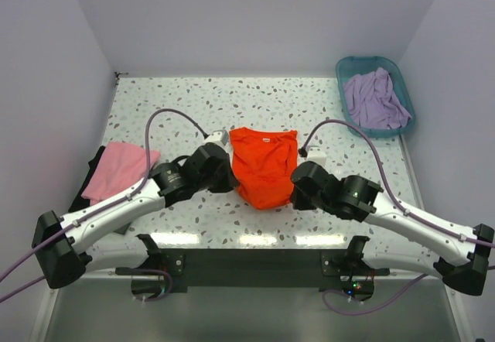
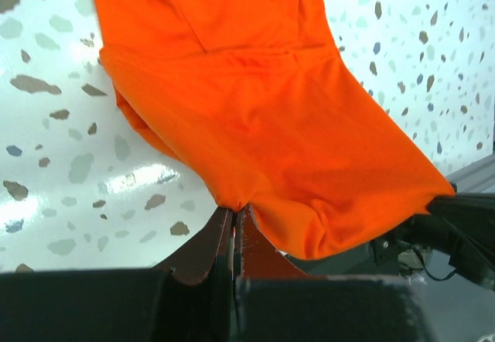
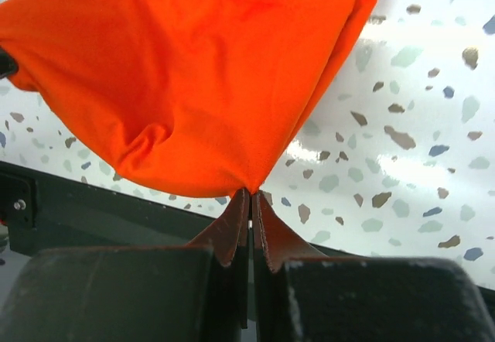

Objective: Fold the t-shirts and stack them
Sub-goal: Fold the tshirt

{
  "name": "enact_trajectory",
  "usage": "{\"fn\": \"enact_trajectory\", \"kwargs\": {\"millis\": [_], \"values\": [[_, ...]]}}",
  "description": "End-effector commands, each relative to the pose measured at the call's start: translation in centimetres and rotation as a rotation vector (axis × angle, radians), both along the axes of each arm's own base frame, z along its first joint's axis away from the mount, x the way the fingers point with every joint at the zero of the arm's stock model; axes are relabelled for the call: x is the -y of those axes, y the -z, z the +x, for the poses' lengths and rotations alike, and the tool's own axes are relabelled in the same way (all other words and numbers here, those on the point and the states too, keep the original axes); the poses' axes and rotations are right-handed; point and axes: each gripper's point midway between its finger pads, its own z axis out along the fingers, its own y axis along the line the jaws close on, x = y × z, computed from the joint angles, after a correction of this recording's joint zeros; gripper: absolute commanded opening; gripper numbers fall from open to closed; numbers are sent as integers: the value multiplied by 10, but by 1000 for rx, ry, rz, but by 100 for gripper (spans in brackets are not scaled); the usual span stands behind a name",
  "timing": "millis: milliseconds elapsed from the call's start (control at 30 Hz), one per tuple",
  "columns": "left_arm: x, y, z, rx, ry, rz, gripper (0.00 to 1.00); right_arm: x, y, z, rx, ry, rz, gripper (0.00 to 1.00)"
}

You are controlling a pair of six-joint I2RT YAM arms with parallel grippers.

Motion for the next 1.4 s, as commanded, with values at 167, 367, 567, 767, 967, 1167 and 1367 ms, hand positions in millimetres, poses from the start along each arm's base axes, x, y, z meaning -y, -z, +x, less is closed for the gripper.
{"fn": "enact_trajectory", "kwargs": {"millis": [167,367,567,767,967,1167,1367], "values": [[-6,-37,57,86,-23,-43,0,14,-34,50,123,55,-76,0],[2,-54,105,112,-37,-97,0,6,-41,106,113,82,-18,0],[4,-50,179,116,-75,-158,0,6,-35,190,84,128,42,0],[14,-10,289,100,-78,-194,0,24,-24,293,102,215,112,0],[8,11,361,121,-85,-279,54,37,47,366,-30,265,110,48],[-30,-11,358,174,-166,-222,63,50,43,366,-4,275,40,73],[-38,10,320,137,-232,-120,36,45,53,331,0,262,-66,73]]}}
